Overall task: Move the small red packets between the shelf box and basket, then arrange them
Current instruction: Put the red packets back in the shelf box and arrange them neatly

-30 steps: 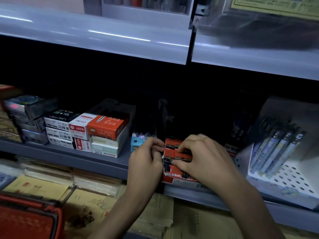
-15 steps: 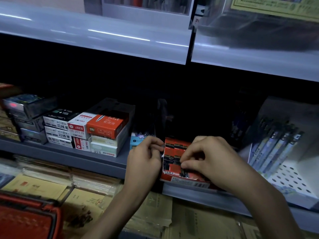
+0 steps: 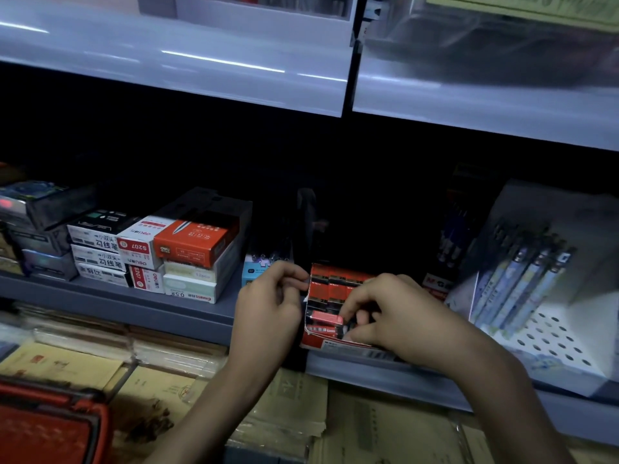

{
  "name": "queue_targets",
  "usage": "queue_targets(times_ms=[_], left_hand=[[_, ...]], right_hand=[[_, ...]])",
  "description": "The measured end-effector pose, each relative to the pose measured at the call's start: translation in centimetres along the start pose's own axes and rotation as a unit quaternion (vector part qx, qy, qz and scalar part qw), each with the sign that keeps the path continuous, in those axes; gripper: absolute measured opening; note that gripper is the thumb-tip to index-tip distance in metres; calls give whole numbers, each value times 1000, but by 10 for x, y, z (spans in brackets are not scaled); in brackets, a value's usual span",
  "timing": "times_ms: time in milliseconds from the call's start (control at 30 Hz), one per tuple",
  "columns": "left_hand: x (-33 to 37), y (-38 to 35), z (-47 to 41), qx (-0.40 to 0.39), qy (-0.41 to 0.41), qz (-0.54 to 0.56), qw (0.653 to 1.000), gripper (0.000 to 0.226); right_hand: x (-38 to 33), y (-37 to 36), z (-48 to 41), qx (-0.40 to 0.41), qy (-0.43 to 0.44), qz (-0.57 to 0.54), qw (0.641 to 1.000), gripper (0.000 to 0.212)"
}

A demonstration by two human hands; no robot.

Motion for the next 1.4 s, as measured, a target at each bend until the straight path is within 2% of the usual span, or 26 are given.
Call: queue_targets(times_ms=[167,367,567,700,833,1033,1133,1300,1400], left_hand=[[1,1,-1,-1,-1,0,1000,34],[1,1,0,-5,-4,1,1000,35],[1,0,-1,-7,-10,4,1000,36],[3,2,0,3,-27,30,999,35],[7,4,-1,6,-41,77,996,32],[26,0,4,-91,-102,90,987,11],[36,0,8,-112,-137,88,980,8],[26,3,1,-108,-113,137,978,4],[23,7,-1,-87,-104,159,978,2]], right_hand=[[2,6,7,2,19,-43,999,8],[-5,4,6,-6,32,-39,999,30],[-6,2,3,-3,44,-36,998,15],[-1,12,10,34,46,-54,997,4],[1,16,14,58,55,-83,993,3],[7,18,12,91,81,-132,984,9],[6,18,10,99,100,-155,978,15],[2,18,8,143,123,-206,960,17],[12,23,8,185,73,-169,965,15]])
Point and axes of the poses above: each hand's wrist, its own z-axis away from the middle knuckle, its own y-axis out of the back of the hand, x = y × z, the point moved 5 cm from there along -z, towards the middle knuckle, and after that the axes turned 13 degrees about -x, right-handed, at the moved point
